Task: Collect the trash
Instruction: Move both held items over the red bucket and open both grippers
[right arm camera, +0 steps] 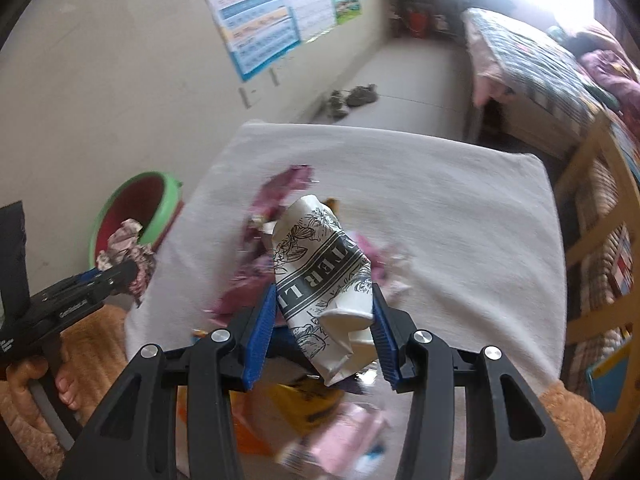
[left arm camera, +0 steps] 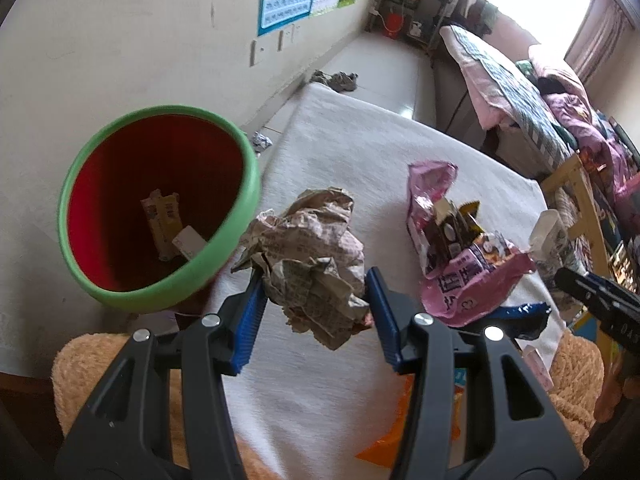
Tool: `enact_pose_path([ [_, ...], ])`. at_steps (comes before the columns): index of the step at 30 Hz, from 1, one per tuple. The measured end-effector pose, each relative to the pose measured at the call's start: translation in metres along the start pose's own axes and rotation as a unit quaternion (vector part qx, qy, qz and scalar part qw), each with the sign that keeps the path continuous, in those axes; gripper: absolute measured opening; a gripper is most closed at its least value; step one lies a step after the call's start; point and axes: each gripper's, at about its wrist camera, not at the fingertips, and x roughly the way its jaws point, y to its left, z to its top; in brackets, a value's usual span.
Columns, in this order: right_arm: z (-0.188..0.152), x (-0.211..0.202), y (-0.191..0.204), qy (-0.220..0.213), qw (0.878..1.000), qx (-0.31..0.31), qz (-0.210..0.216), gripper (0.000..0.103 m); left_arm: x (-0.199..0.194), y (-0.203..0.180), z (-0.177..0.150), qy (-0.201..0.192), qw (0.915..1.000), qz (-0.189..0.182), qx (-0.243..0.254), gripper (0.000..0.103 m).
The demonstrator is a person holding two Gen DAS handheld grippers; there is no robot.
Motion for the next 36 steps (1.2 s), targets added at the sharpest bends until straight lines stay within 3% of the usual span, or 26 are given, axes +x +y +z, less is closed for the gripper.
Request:
enact_pose_path([
  [12, 0.029, 0.039, 0.102, 0.017, 0.993, -0.093, 0.074, 0.045, -0.018, 0.075, 0.012, -0.034, 0.9963, 0.045, -0.065, 0.048],
  [19, 0.064, 0.073, 0.158, 0.032, 0.987, -0.098, 0.125, 0.045, -0.013, 0.134, 0.023, -0.033, 0.9903, 0.076, -0.112, 0.048],
  [27, 0.091, 0.108, 0.208, 0.051, 0.981, -0.108, 0.152, 0.045, -0.004, 0.164, 0.03, -0.028, 0.9867, 0.078, -0.14, 0.048],
  [30, 0.094, 0.112, 0.216, 0.051, 0.979, -0.106, 0.165, 0.05, 0.001, 0.164, 0.027, -0.021, 0.9868, 0.076, -0.142, 0.053],
  [31, 0.095, 0.113, 0.217, 0.049, 0.979, -0.104, 0.167, 0.059, 0.002, 0.164, 0.026, -0.019, 0.9865, 0.077, -0.144, 0.06],
  [32, 0.094, 0.11, 0.217, 0.044, 0.98, -0.102, 0.168, 0.061, 0.003, 0.163, 0.026, -0.021, 0.9862, 0.077, -0.145, 0.066],
  [36, 0.094, 0.101, 0.216, 0.027, 0.98, -0.111, 0.162, 0.061, 0.001, 0.166, 0.022, -0.02, 0.9858, 0.076, -0.148, 0.067],
])
